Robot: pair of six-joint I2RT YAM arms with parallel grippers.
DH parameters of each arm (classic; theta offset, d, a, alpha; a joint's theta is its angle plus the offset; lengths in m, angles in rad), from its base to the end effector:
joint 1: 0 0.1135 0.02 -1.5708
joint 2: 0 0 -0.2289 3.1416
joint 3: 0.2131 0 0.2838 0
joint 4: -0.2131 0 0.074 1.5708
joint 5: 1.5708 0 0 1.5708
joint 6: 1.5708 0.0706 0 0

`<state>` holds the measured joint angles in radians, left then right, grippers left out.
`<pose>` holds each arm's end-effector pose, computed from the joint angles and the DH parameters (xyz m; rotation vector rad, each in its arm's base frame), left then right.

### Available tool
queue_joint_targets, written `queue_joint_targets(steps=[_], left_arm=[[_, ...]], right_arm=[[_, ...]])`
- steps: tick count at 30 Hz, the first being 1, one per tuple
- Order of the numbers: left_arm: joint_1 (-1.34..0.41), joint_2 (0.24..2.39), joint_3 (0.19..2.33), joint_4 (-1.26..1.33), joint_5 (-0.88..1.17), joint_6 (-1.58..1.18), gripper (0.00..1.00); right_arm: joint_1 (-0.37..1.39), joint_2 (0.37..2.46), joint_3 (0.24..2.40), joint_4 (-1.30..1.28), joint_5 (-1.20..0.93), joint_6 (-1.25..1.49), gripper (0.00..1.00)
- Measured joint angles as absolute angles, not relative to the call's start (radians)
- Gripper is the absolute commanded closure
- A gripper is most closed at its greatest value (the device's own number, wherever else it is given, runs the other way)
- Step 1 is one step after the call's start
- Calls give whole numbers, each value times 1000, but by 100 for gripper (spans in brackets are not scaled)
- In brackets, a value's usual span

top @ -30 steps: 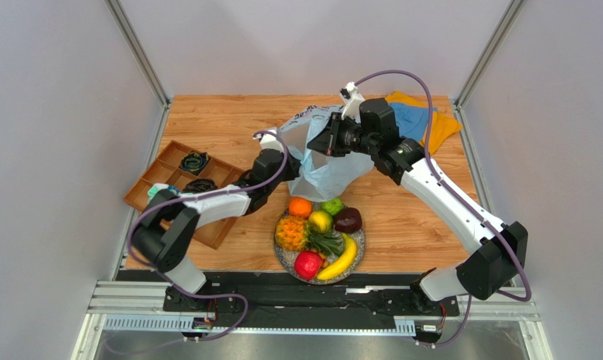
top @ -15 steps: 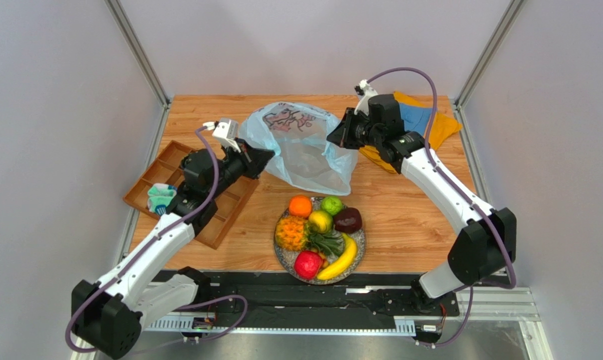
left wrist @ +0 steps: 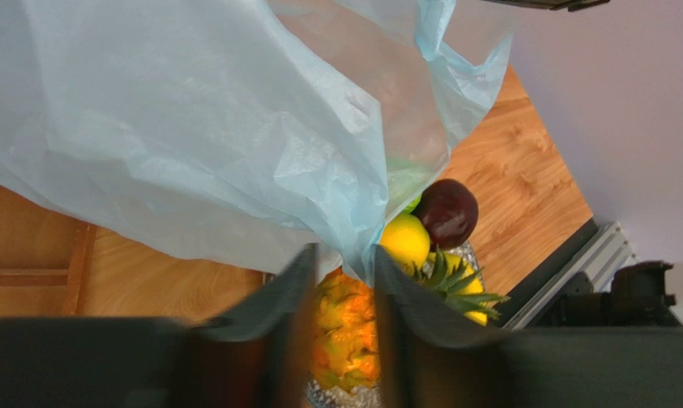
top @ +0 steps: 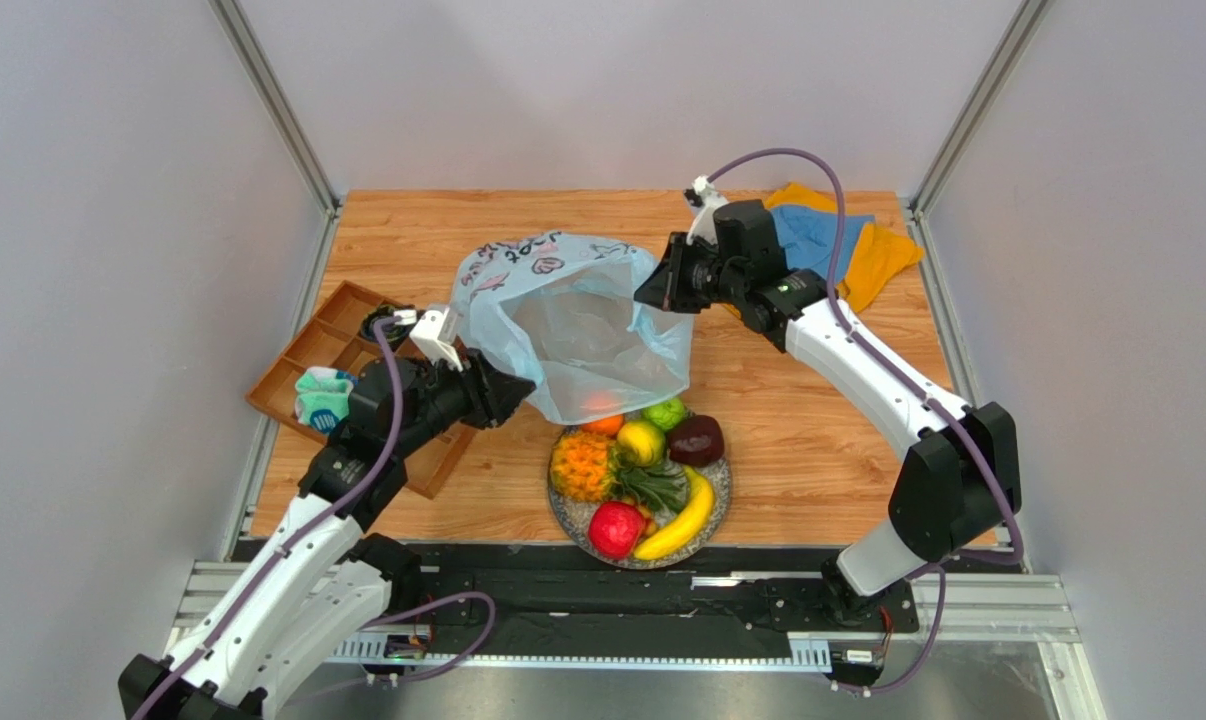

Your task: Place the fruits into the plastic bag

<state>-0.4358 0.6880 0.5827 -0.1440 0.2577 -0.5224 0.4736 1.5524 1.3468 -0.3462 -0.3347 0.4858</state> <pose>0.2310 -0.1274 0.2543 0.1089 1.9056 -0.8989 0.3626 0.2119 0.2707 -0.1959 2.2208 0.9049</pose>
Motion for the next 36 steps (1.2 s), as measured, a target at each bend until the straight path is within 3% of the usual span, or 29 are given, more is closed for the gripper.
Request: queue_joint_targets(steps=[2, 7, 10, 18, 28, 36], left_arm=[[-436, 653, 575, -168, 270, -540, 35], [-436, 560, 575, -202, 278, -580, 29], [-436, 547, 581, -224, 248, -588, 20], [-470, 674, 672, -296, 25, -589, 17], [-478, 1101, 1004, -325, -213, -513, 17], [-511, 1119, 996, -362, -257, -545, 18]], right_arm=[[504, 1551, 1339, -346, -336, 489, 100], [567, 1549, 1328, -339, -339, 498, 100], [586, 1547, 1326, -337, -340, 504, 100], [611, 1540, 1322, -324, -339, 509, 100], [615, 1525, 1313, -309, -341, 513, 100], [615, 1520, 1306, -308, -343, 516, 100]])
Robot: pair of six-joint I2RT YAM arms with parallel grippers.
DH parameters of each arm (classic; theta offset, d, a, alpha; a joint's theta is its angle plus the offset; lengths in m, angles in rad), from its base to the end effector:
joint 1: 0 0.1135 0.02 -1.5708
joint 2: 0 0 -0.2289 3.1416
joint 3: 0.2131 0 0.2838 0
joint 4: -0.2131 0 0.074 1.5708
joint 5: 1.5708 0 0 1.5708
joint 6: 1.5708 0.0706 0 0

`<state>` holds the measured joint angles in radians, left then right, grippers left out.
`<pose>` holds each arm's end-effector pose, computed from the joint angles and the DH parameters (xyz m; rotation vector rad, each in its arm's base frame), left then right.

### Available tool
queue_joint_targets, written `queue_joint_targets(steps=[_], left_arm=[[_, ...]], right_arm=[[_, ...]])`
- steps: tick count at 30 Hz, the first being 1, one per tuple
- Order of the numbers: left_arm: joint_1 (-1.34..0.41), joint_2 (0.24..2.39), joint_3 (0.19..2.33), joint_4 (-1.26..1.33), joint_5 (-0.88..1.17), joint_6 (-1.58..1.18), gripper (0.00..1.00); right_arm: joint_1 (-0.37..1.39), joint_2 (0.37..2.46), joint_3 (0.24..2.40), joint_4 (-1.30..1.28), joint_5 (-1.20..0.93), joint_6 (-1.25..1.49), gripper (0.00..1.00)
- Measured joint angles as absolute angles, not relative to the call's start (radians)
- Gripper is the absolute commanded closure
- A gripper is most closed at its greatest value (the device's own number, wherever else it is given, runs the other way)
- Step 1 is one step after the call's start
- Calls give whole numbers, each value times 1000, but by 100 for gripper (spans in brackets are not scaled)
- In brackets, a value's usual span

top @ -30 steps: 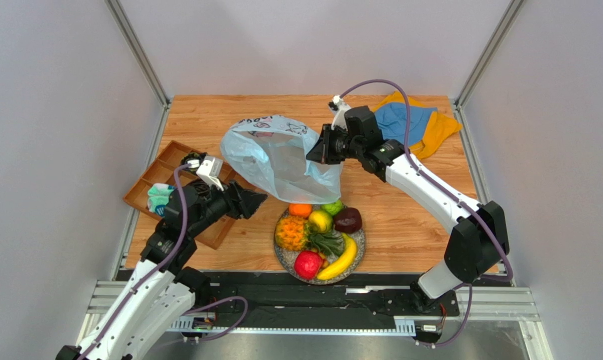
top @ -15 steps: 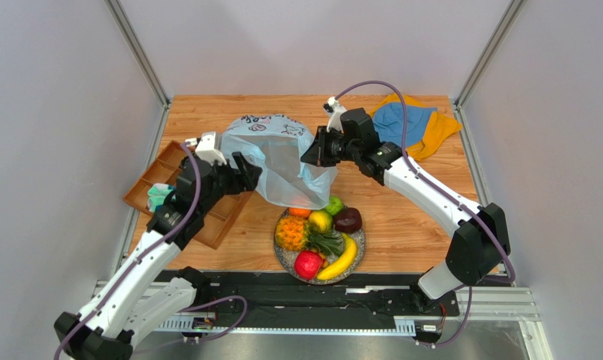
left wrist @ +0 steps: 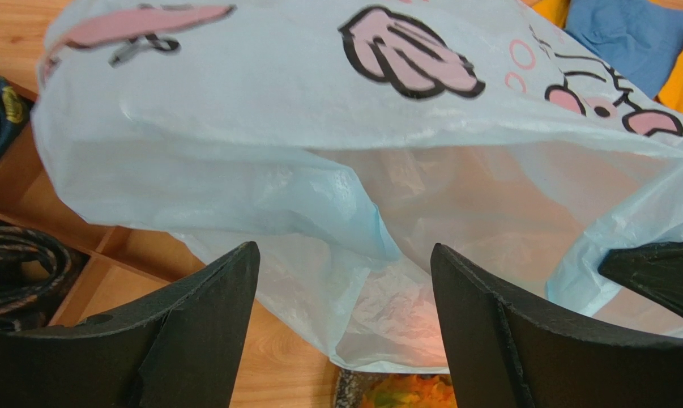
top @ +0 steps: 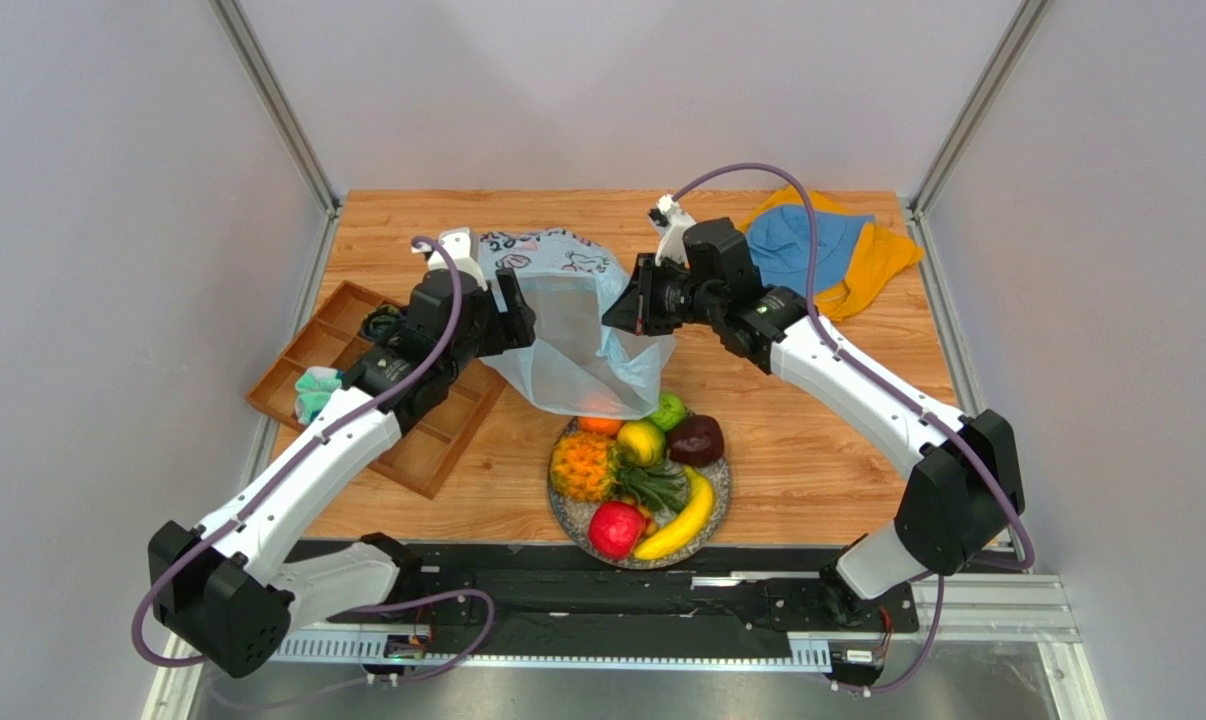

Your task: Place the fruits into the plastic bag

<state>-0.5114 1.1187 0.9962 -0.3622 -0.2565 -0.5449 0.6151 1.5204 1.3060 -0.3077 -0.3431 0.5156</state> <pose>0.2953 -0.1452 0.2788 -0.1944 2.0524 -0.3962 0.3244 0.2583 0.2717 -0.3330 2.2091 1.0139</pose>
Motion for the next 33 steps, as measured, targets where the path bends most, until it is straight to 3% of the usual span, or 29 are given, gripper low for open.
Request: queue_joint_targets(steps=[14, 22, 25, 26, 28, 29, 32, 33], left_arm=[[-524, 1206, 950, -299, -247, -609, 18], [-524, 1232, 910, -187, -282, -640, 34], [-524, 1232, 883, -149, -309, -648, 42], [-524, 1232, 876, -137, -321, -649, 52], [-524, 1232, 866, -113, -337, -646, 60], [-524, 1232, 864, -105, -342, -649, 74], [-524, 1232, 852, -54, -346, -625, 94], [-524, 1231, 850, -43, -346, -619, 96]], right_arm=[[616, 1514, 1292, -297, -356, 515, 100], [617, 1503, 1285, -293, -361, 515, 100], [618, 1496, 1276, -293, -361, 515, 100], [619, 1493, 1273, -294, -361, 515, 100], [619, 1488, 1269, -294, -361, 515, 100], [619, 1485, 1267, -294, -361, 515, 100], [619, 1479, 1261, -295, -360, 511, 100], [619, 1478, 1261, -295, -358, 509, 100]])
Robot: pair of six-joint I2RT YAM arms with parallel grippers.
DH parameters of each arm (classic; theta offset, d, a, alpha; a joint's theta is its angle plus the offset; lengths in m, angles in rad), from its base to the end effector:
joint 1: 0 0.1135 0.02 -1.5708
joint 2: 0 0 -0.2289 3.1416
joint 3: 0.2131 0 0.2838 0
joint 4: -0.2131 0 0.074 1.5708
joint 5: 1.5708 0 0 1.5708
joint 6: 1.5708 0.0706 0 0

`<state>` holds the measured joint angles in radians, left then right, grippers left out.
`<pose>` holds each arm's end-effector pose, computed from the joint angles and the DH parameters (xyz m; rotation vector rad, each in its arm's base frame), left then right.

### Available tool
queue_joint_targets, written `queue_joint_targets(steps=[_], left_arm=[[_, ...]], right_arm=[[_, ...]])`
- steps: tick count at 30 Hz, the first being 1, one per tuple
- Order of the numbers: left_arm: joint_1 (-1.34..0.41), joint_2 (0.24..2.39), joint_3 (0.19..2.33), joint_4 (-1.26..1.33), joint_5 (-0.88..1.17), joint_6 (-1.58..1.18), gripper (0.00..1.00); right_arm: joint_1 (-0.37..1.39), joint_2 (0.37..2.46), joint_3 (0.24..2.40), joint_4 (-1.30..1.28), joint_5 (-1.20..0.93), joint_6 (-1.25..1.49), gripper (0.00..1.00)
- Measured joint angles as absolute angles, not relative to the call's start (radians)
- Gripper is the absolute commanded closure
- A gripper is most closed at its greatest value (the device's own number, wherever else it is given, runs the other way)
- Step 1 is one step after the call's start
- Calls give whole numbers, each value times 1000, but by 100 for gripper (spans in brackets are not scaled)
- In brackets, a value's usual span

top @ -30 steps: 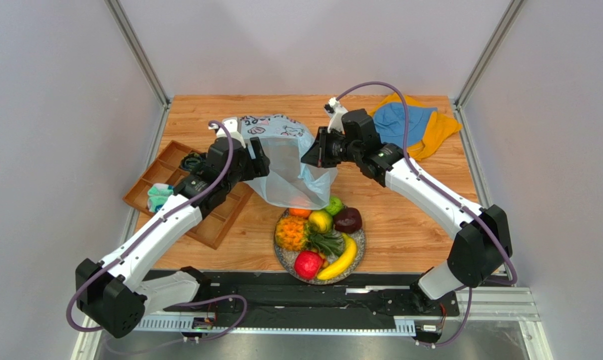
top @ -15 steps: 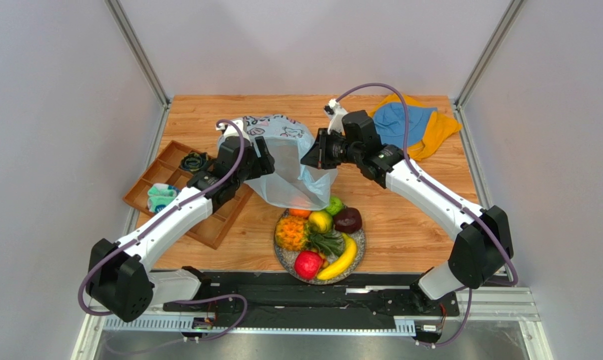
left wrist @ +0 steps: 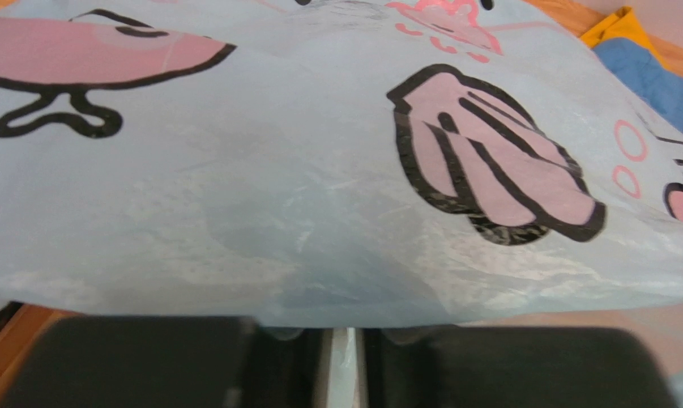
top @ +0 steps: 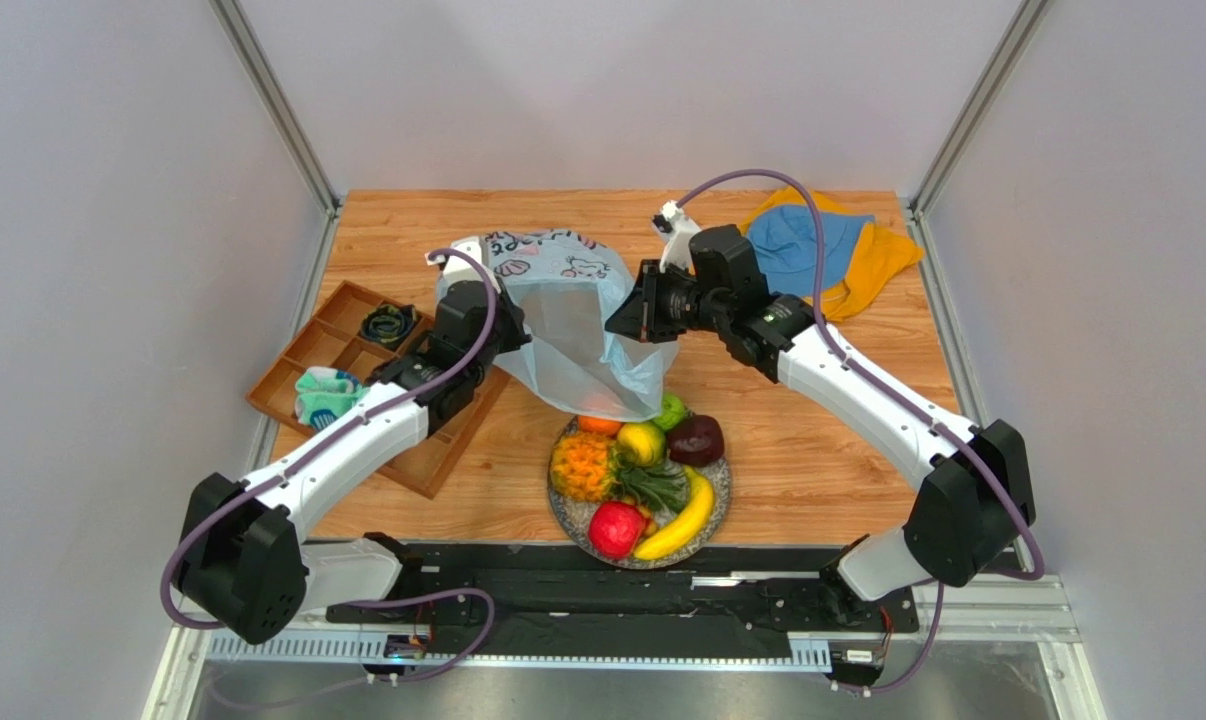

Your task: Place the fruits into the plastic bag

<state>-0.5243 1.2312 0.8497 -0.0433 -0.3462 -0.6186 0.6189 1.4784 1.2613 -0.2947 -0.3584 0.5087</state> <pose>0.3162 -0.1552 0.2239 -0.3161 1.9654 -0.3994 0.3154 0.2550 0.2717 -0.3561 2.1964 1.0308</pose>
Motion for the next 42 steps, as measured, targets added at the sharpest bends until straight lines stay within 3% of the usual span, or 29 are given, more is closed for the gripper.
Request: queue_joint_targets(steps=[1, 8, 13, 20, 23, 26, 27, 30, 42], left_arm=[[-524, 1230, 849, -33, -339, -602, 100], [-524, 1177, 906, -118, -211, -457, 100], [-524, 1072, 1010, -260, -38, -362, 100], [-524, 1040, 1152, -348, 181, -217, 100], [-521, 1103, 1172, -352, 253, -173, 100], [-502, 1170, 1169, -370, 293, -168, 100], [-492, 1184, 1165, -374, 300, -169, 100], [-460, 1204, 1145, -389, 315, -176, 100], [-440, 1216, 1134, -392, 368, -234, 100]], right_arm=[[619, 1477, 1261, -296, -357, 507, 100], [585, 1473, 1265, -314, -335, 476, 100], [460, 1473, 1298, -345, -286, 450, 100], [370, 1583, 1464, -372, -202, 405, 100], [378, 1654, 1519, -384, -178, 393, 92], [381, 1702, 1544, -406, -157, 387, 70], [381, 1713, 1547, -416, -156, 384, 54], [381, 1724, 1548, -435, -159, 372, 33], [381, 1662, 1558, -474, -216, 353, 18]])
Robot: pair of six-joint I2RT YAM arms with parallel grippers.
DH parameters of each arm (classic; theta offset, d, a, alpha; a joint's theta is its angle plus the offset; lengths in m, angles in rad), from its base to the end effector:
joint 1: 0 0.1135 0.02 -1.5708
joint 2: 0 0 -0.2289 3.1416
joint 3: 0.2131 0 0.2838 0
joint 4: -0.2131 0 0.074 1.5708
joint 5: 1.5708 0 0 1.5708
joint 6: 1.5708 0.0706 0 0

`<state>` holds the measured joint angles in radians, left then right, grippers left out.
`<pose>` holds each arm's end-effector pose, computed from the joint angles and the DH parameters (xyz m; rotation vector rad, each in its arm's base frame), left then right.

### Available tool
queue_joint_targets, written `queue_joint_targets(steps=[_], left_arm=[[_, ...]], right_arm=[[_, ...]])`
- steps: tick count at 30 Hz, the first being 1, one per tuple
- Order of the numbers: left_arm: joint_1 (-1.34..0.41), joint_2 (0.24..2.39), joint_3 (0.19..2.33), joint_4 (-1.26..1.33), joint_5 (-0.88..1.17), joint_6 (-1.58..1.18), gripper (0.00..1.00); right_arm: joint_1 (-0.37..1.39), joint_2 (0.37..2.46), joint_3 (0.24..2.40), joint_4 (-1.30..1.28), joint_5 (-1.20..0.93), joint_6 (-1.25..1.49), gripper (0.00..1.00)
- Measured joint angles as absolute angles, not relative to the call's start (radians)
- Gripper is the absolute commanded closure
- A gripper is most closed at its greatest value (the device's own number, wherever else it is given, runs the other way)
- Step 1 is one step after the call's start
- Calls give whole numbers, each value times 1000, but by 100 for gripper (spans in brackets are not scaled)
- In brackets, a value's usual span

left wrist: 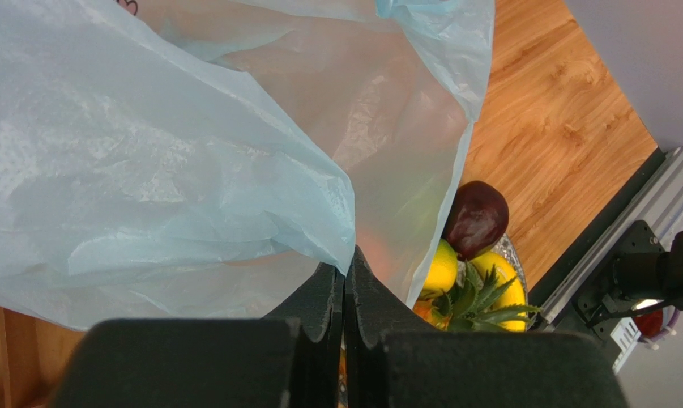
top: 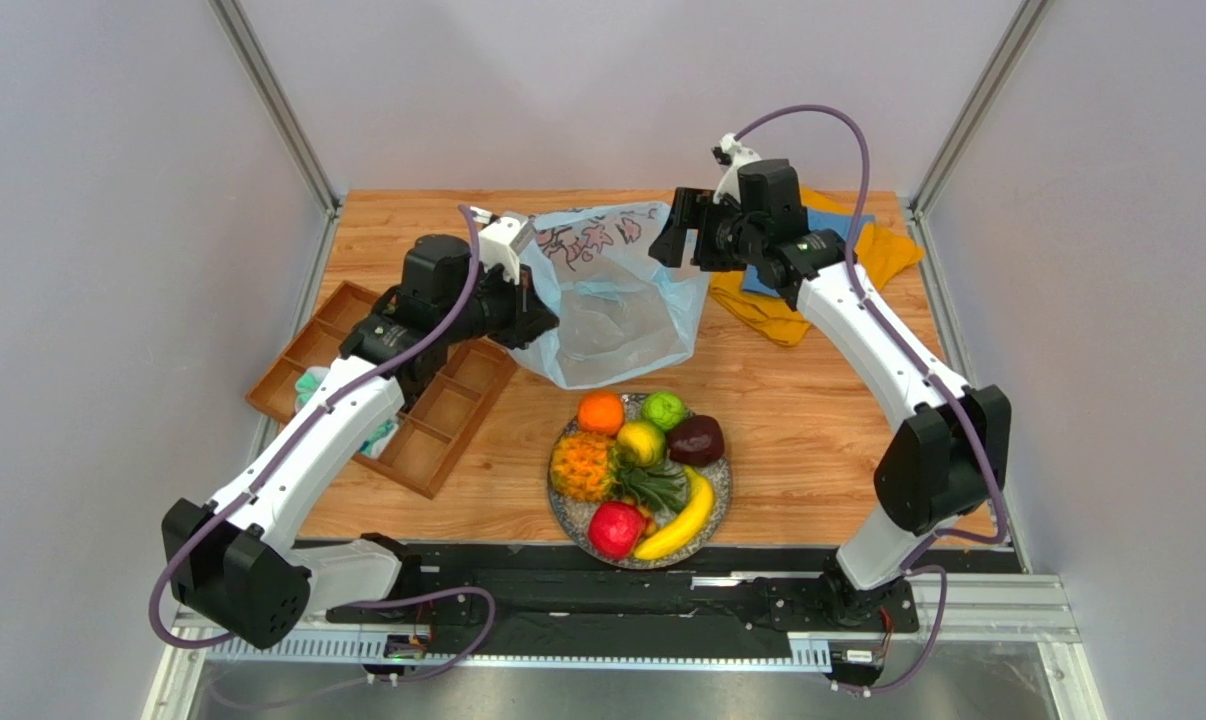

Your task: Place the fruits into the plastic bag

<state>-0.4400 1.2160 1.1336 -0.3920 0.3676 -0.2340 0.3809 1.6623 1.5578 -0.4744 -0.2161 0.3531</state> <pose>0.3025 -0.1705 0.3012 0.4513 2.0562 -0.7893 0.4054 0.1786 0.2940 -0.1600 2.2022 0.6511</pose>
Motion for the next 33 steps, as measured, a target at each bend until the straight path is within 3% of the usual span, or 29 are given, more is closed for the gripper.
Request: queue_joint_targets(steps=[8, 20, 33], left_arm=[[-431, 1218, 1131, -393, 368, -249, 100], [-431, 1204, 1130, -436, 354, -249, 100], [-431, 1203, 1130, -454, 328, -246, 100]], right_arm=[[381, 1477, 1527, -479, -217, 343, 18], [381, 1142, 1132, -596, -147, 391, 19], [381, 970, 887, -670, -212, 498, 20]])
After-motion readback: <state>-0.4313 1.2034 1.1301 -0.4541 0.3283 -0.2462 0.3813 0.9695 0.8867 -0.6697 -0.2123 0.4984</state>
